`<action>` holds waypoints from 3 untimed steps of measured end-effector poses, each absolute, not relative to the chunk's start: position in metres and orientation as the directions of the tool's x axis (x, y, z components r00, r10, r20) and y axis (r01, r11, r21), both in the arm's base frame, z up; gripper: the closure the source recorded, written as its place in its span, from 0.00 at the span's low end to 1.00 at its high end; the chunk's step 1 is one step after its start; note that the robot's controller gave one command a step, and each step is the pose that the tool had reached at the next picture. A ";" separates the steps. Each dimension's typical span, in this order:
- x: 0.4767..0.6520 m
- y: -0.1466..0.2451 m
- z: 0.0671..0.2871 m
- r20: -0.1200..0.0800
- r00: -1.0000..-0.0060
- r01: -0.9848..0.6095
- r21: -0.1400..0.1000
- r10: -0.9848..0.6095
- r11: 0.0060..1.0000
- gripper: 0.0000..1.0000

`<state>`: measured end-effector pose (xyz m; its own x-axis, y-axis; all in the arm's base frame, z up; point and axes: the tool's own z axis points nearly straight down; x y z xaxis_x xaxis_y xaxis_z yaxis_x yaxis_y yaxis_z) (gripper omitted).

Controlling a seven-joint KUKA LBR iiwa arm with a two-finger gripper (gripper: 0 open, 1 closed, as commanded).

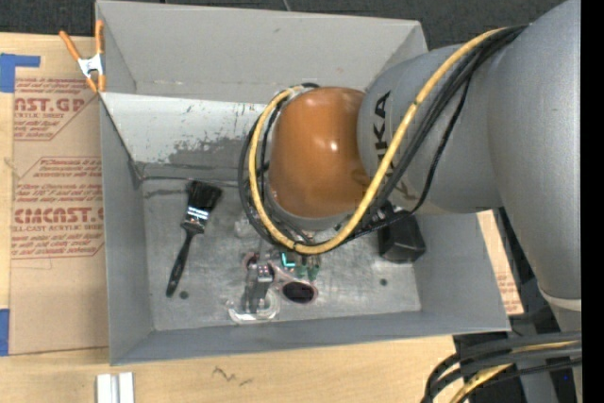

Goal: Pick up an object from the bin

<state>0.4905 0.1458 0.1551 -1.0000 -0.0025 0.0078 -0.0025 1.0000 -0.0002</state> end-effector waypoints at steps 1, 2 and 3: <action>0.493 0.145 0.159 0.001 -1.000 -0.001 0.001 -0.001 1.000 0.00; 0.494 0.144 0.157 -0.002 -1.000 -0.006 0.002 -0.006 1.000 0.00; 0.500 0.084 0.098 0.000 -1.000 0.017 0.002 0.017 1.000 1.00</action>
Offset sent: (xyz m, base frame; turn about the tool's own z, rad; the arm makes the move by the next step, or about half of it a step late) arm 0.0300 -0.0787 -0.0770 -0.0215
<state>0.4996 0.0844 0.0977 -0.9999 0.0170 -0.0002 0.0170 0.9999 0.0019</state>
